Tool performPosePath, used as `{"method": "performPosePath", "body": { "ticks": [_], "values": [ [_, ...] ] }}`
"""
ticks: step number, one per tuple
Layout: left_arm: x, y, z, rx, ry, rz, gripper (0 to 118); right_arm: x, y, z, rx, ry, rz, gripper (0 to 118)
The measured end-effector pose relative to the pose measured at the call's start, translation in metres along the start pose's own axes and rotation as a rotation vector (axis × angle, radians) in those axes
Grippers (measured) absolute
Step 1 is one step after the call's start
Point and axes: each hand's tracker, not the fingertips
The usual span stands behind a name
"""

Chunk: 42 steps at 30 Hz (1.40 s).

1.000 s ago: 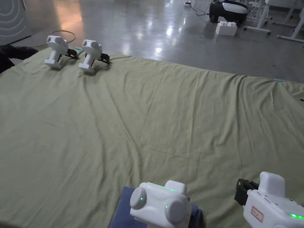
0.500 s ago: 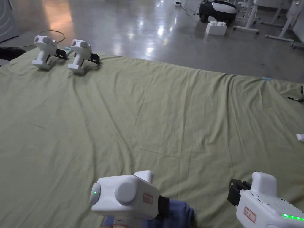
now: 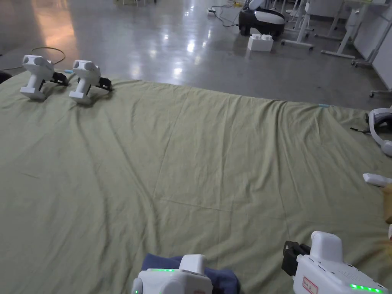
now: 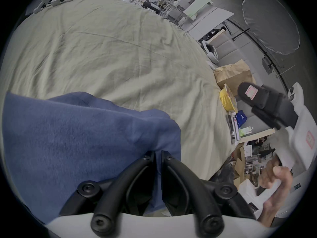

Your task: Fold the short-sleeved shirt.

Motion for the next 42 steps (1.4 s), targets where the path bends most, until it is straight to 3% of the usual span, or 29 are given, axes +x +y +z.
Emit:
{"method": "performPosePath", "body": {
  "ticks": [5, 8, 12, 19, 27, 32, 35, 42],
  "values": [
    [0.005, 0.006, 0.021, -0.005, -0.012, -0.039, 10, -0.011, 0.007, 0.008, 0.057, 0.004, 0.044, 5],
    [0.011, 0.017, 0.068, 0.198, -0.057, -0.175, 10, -0.022, 0.017, 0.019, 0.155, -0.024, 0.097, 5],
    [0.016, 0.038, 0.127, 0.478, 0.1, -0.328, 10, -0.04, 0.031, 0.03, 0.285, -0.042, 0.153, 5],
    [0.013, 0.061, 0.194, 0.964, 0.363, -0.418, 9, -0.065, 0.054, 0.051, 0.492, -0.062, 0.162, 5],
    [0.0, 0.055, 0.214, 1.11, 0.575, -0.376, 9, -0.074, 0.064, 0.069, 0.611, -0.13, 0.159, 5],
    [-0.015, 0.052, 0.214, 1.056, 0.577, -0.355, 9, -0.073, 0.057, 0.075, 0.533, -0.119, 0.162, 5],
    [-0.024, 0.045, 0.214, 1.033, 0.593, -0.358, 9, -0.077, 0.032, 0.077, 0.417, -0.017, 0.14, 5],
    [-0.045, 0.029, 0.214, 0.969, 0.586, -0.327, 9, -0.12, -0.053, 0.048, 0.139, 0.129, 0.245, 5]
  ]
}}
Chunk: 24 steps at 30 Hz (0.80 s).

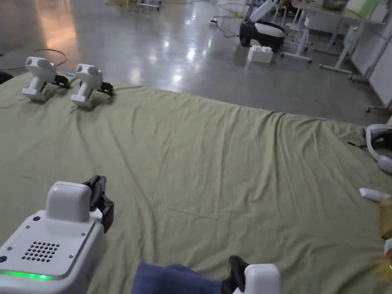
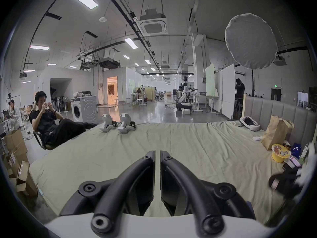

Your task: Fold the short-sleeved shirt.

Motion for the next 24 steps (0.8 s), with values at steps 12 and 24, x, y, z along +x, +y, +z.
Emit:
{"method": "performPosePath", "body": {
  "ticks": [12, 24],
  "values": [
    [-0.022, -0.039, 0.007, -0.3, -0.205, 0.124, 9, 0.012, -0.088, -0.053, -0.227, 0.015, -0.082, 5],
    [-0.045, -0.106, -0.05, -0.749, -0.583, 0.438, 79, 0.016, -0.085, -0.052, -0.24, 0.04, -0.094, 5]
  ]
}}
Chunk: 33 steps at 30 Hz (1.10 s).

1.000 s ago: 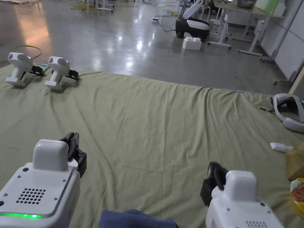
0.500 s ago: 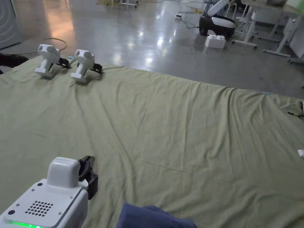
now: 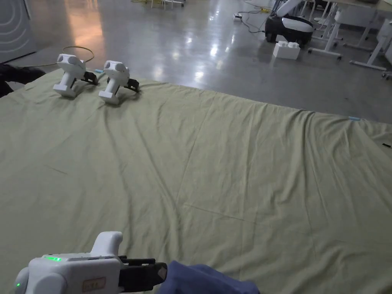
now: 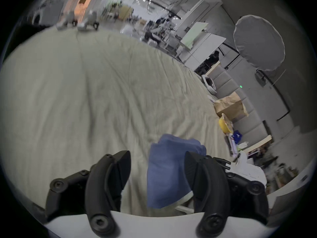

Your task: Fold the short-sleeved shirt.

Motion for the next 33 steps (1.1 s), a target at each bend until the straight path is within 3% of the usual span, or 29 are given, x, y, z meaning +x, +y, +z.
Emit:
{"method": "performPosePath", "body": {
  "ticks": [2, 8, 12, 16, 18, 21, 22, 30, 33],
  "values": [
    [-0.017, 0.001, -0.012, -0.062, -0.048, 0.083, 90, 0.0, 0.0, 0.0, 0.001, 0.001, 0.005, 5],
    [-0.047, -0.016, -0.054, -0.233, -0.306, 0.337, 92, 0.003, -0.001, 0.0, 0.005, 0.013, 0.005, 5],
    [-0.036, -0.025, -0.072, -0.226, -0.409, 0.373, 92, 0.005, -0.003, -0.001, 0.009, 0.022, 0.002, 5],
    [-0.024, -0.025, -0.091, -0.27, -0.423, 0.363, 91, 0.006, -0.003, -0.001, 0.009, 0.026, 0.0, 5],
    [-0.017, -0.023, -0.092, -0.268, -0.366, 0.287, 84, 0.008, -0.003, 0.0, 0.007, 0.029, -0.004, 5],
    [-0.03, -0.026, -0.094, -0.258, -0.343, 0.299, 45, 0.01, -0.002, 0.001, 0.006, 0.049, -0.028, 5],
    [-0.033, -0.03, -0.094, -0.257, -0.379, 0.36, 42, 0.009, -0.002, 0.001, 0.006, 0.048, -0.027, 5],
    [-0.034, -0.025, -0.08, -0.211, -0.389, 0.359, 34, -0.01, 0.01, 0.006, 0.023, -0.015, 0.079, 5],
    [-0.013, -0.009, -0.046, -0.193, -0.416, 0.347, 34, -0.01, 0.037, 0.019, 0.117, -0.052, 0.114, 5]
  ]
}}
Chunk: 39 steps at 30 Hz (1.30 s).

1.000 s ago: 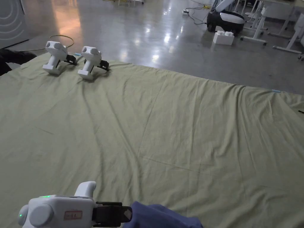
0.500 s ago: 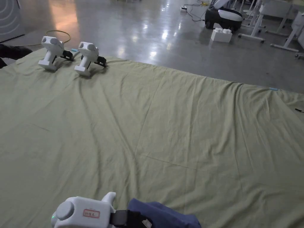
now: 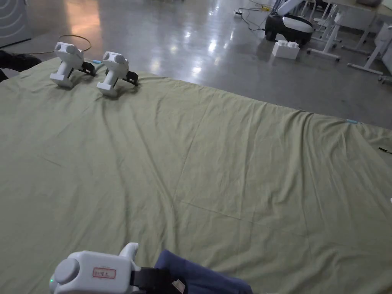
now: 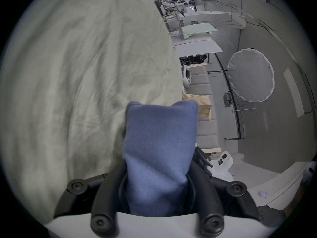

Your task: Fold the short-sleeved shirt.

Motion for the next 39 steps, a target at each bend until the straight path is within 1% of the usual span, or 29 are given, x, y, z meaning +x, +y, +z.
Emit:
{"method": "performPosePath", "body": {
  "ticks": [2, 3, 5, 7, 11, 18, 22, 23, 25, 29, 33, 34, 35, 37, 39],
  "values": [
    [0.011, 0.008, 0.023, 0.016, 0.016, -0.038, 34, 0.01, 0.027, 0.002, 0.049, -0.008, 0.003, 5],
    [-0.009, 0.02, 0.037, 0.021, 0.031, -0.049, 34, 0.015, 0.039, 0.002, 0.074, -0.01, -0.006, 5],
    [-0.006, 0.033, 0.068, 0.031, 0.049, -0.06, 34, 0.027, 0.068, 0.002, 0.127, -0.037, -0.01, 5],
    [0.001, 0.045, 0.095, 0.047, 0.046, -0.046, 34, 0.039, 0.093, 0.0, 0.181, -0.055, -0.026, 5],
    [-0.001, 0.076, 0.153, 0.08, 0.119, -0.052, 34, 0.06, 0.132, -0.003, 0.251, -0.101, -0.045, 5],
    [0.0, 0.122, 0.248, 0.085, 0.347, -0.079, 34, 0.092, 0.166, 0.002, 0.311, -0.161, -0.092, 5],
    [0.001, 0.143, 0.298, 0.134, 0.477, -0.05, 34, 0.109, 0.168, 0.008, 0.32, -0.199, -0.105, 5],
    [0.013, 0.141, 0.301, 0.155, 0.513, -0.029, 34, 0.113, 0.167, 0.01, 0.317, -0.206, -0.109, 5],
    [0.011, 0.147, 0.316, 0.181, 0.577, -0.02, 34, 0.119, 0.165, 0.011, 0.311, -0.221, -0.115, 5],
    [-0.014, 0.155, 0.32, 0.19, 0.688, 0.069, 34, 0.126, 0.157, 0.01, 0.293, -0.238, -0.129, 5],
    [-0.036, 0.162, 0.312, 0.165, 0.793, 0.092, 35, 0.128, 0.15, 0.007, 0.269, -0.238, -0.142, 5],
    [-0.037, 0.162, 0.31, 0.159, 0.832, 0.096, 38, 0.127, 0.149, 0.006, 0.265, -0.239, -0.143, 5],
    [-0.026, 0.156, 0.312, 0.154, 0.863, 0.1, 46, 0.128, 0.148, 0.006, 0.262, -0.238, -0.144, 5],
    [-0.024, 0.155, 0.312, 0.155, 0.93, 0.104, 73, 0.128, 0.148, 0.006, 0.253, -0.235, -0.144, 5],
    [-0.029, 0.158, 0.325, 0.191, 0.969, 0.094, 73, 0.128, 0.148, 0.006, 0.246, -0.215, -0.159, 5]
  ]
}}
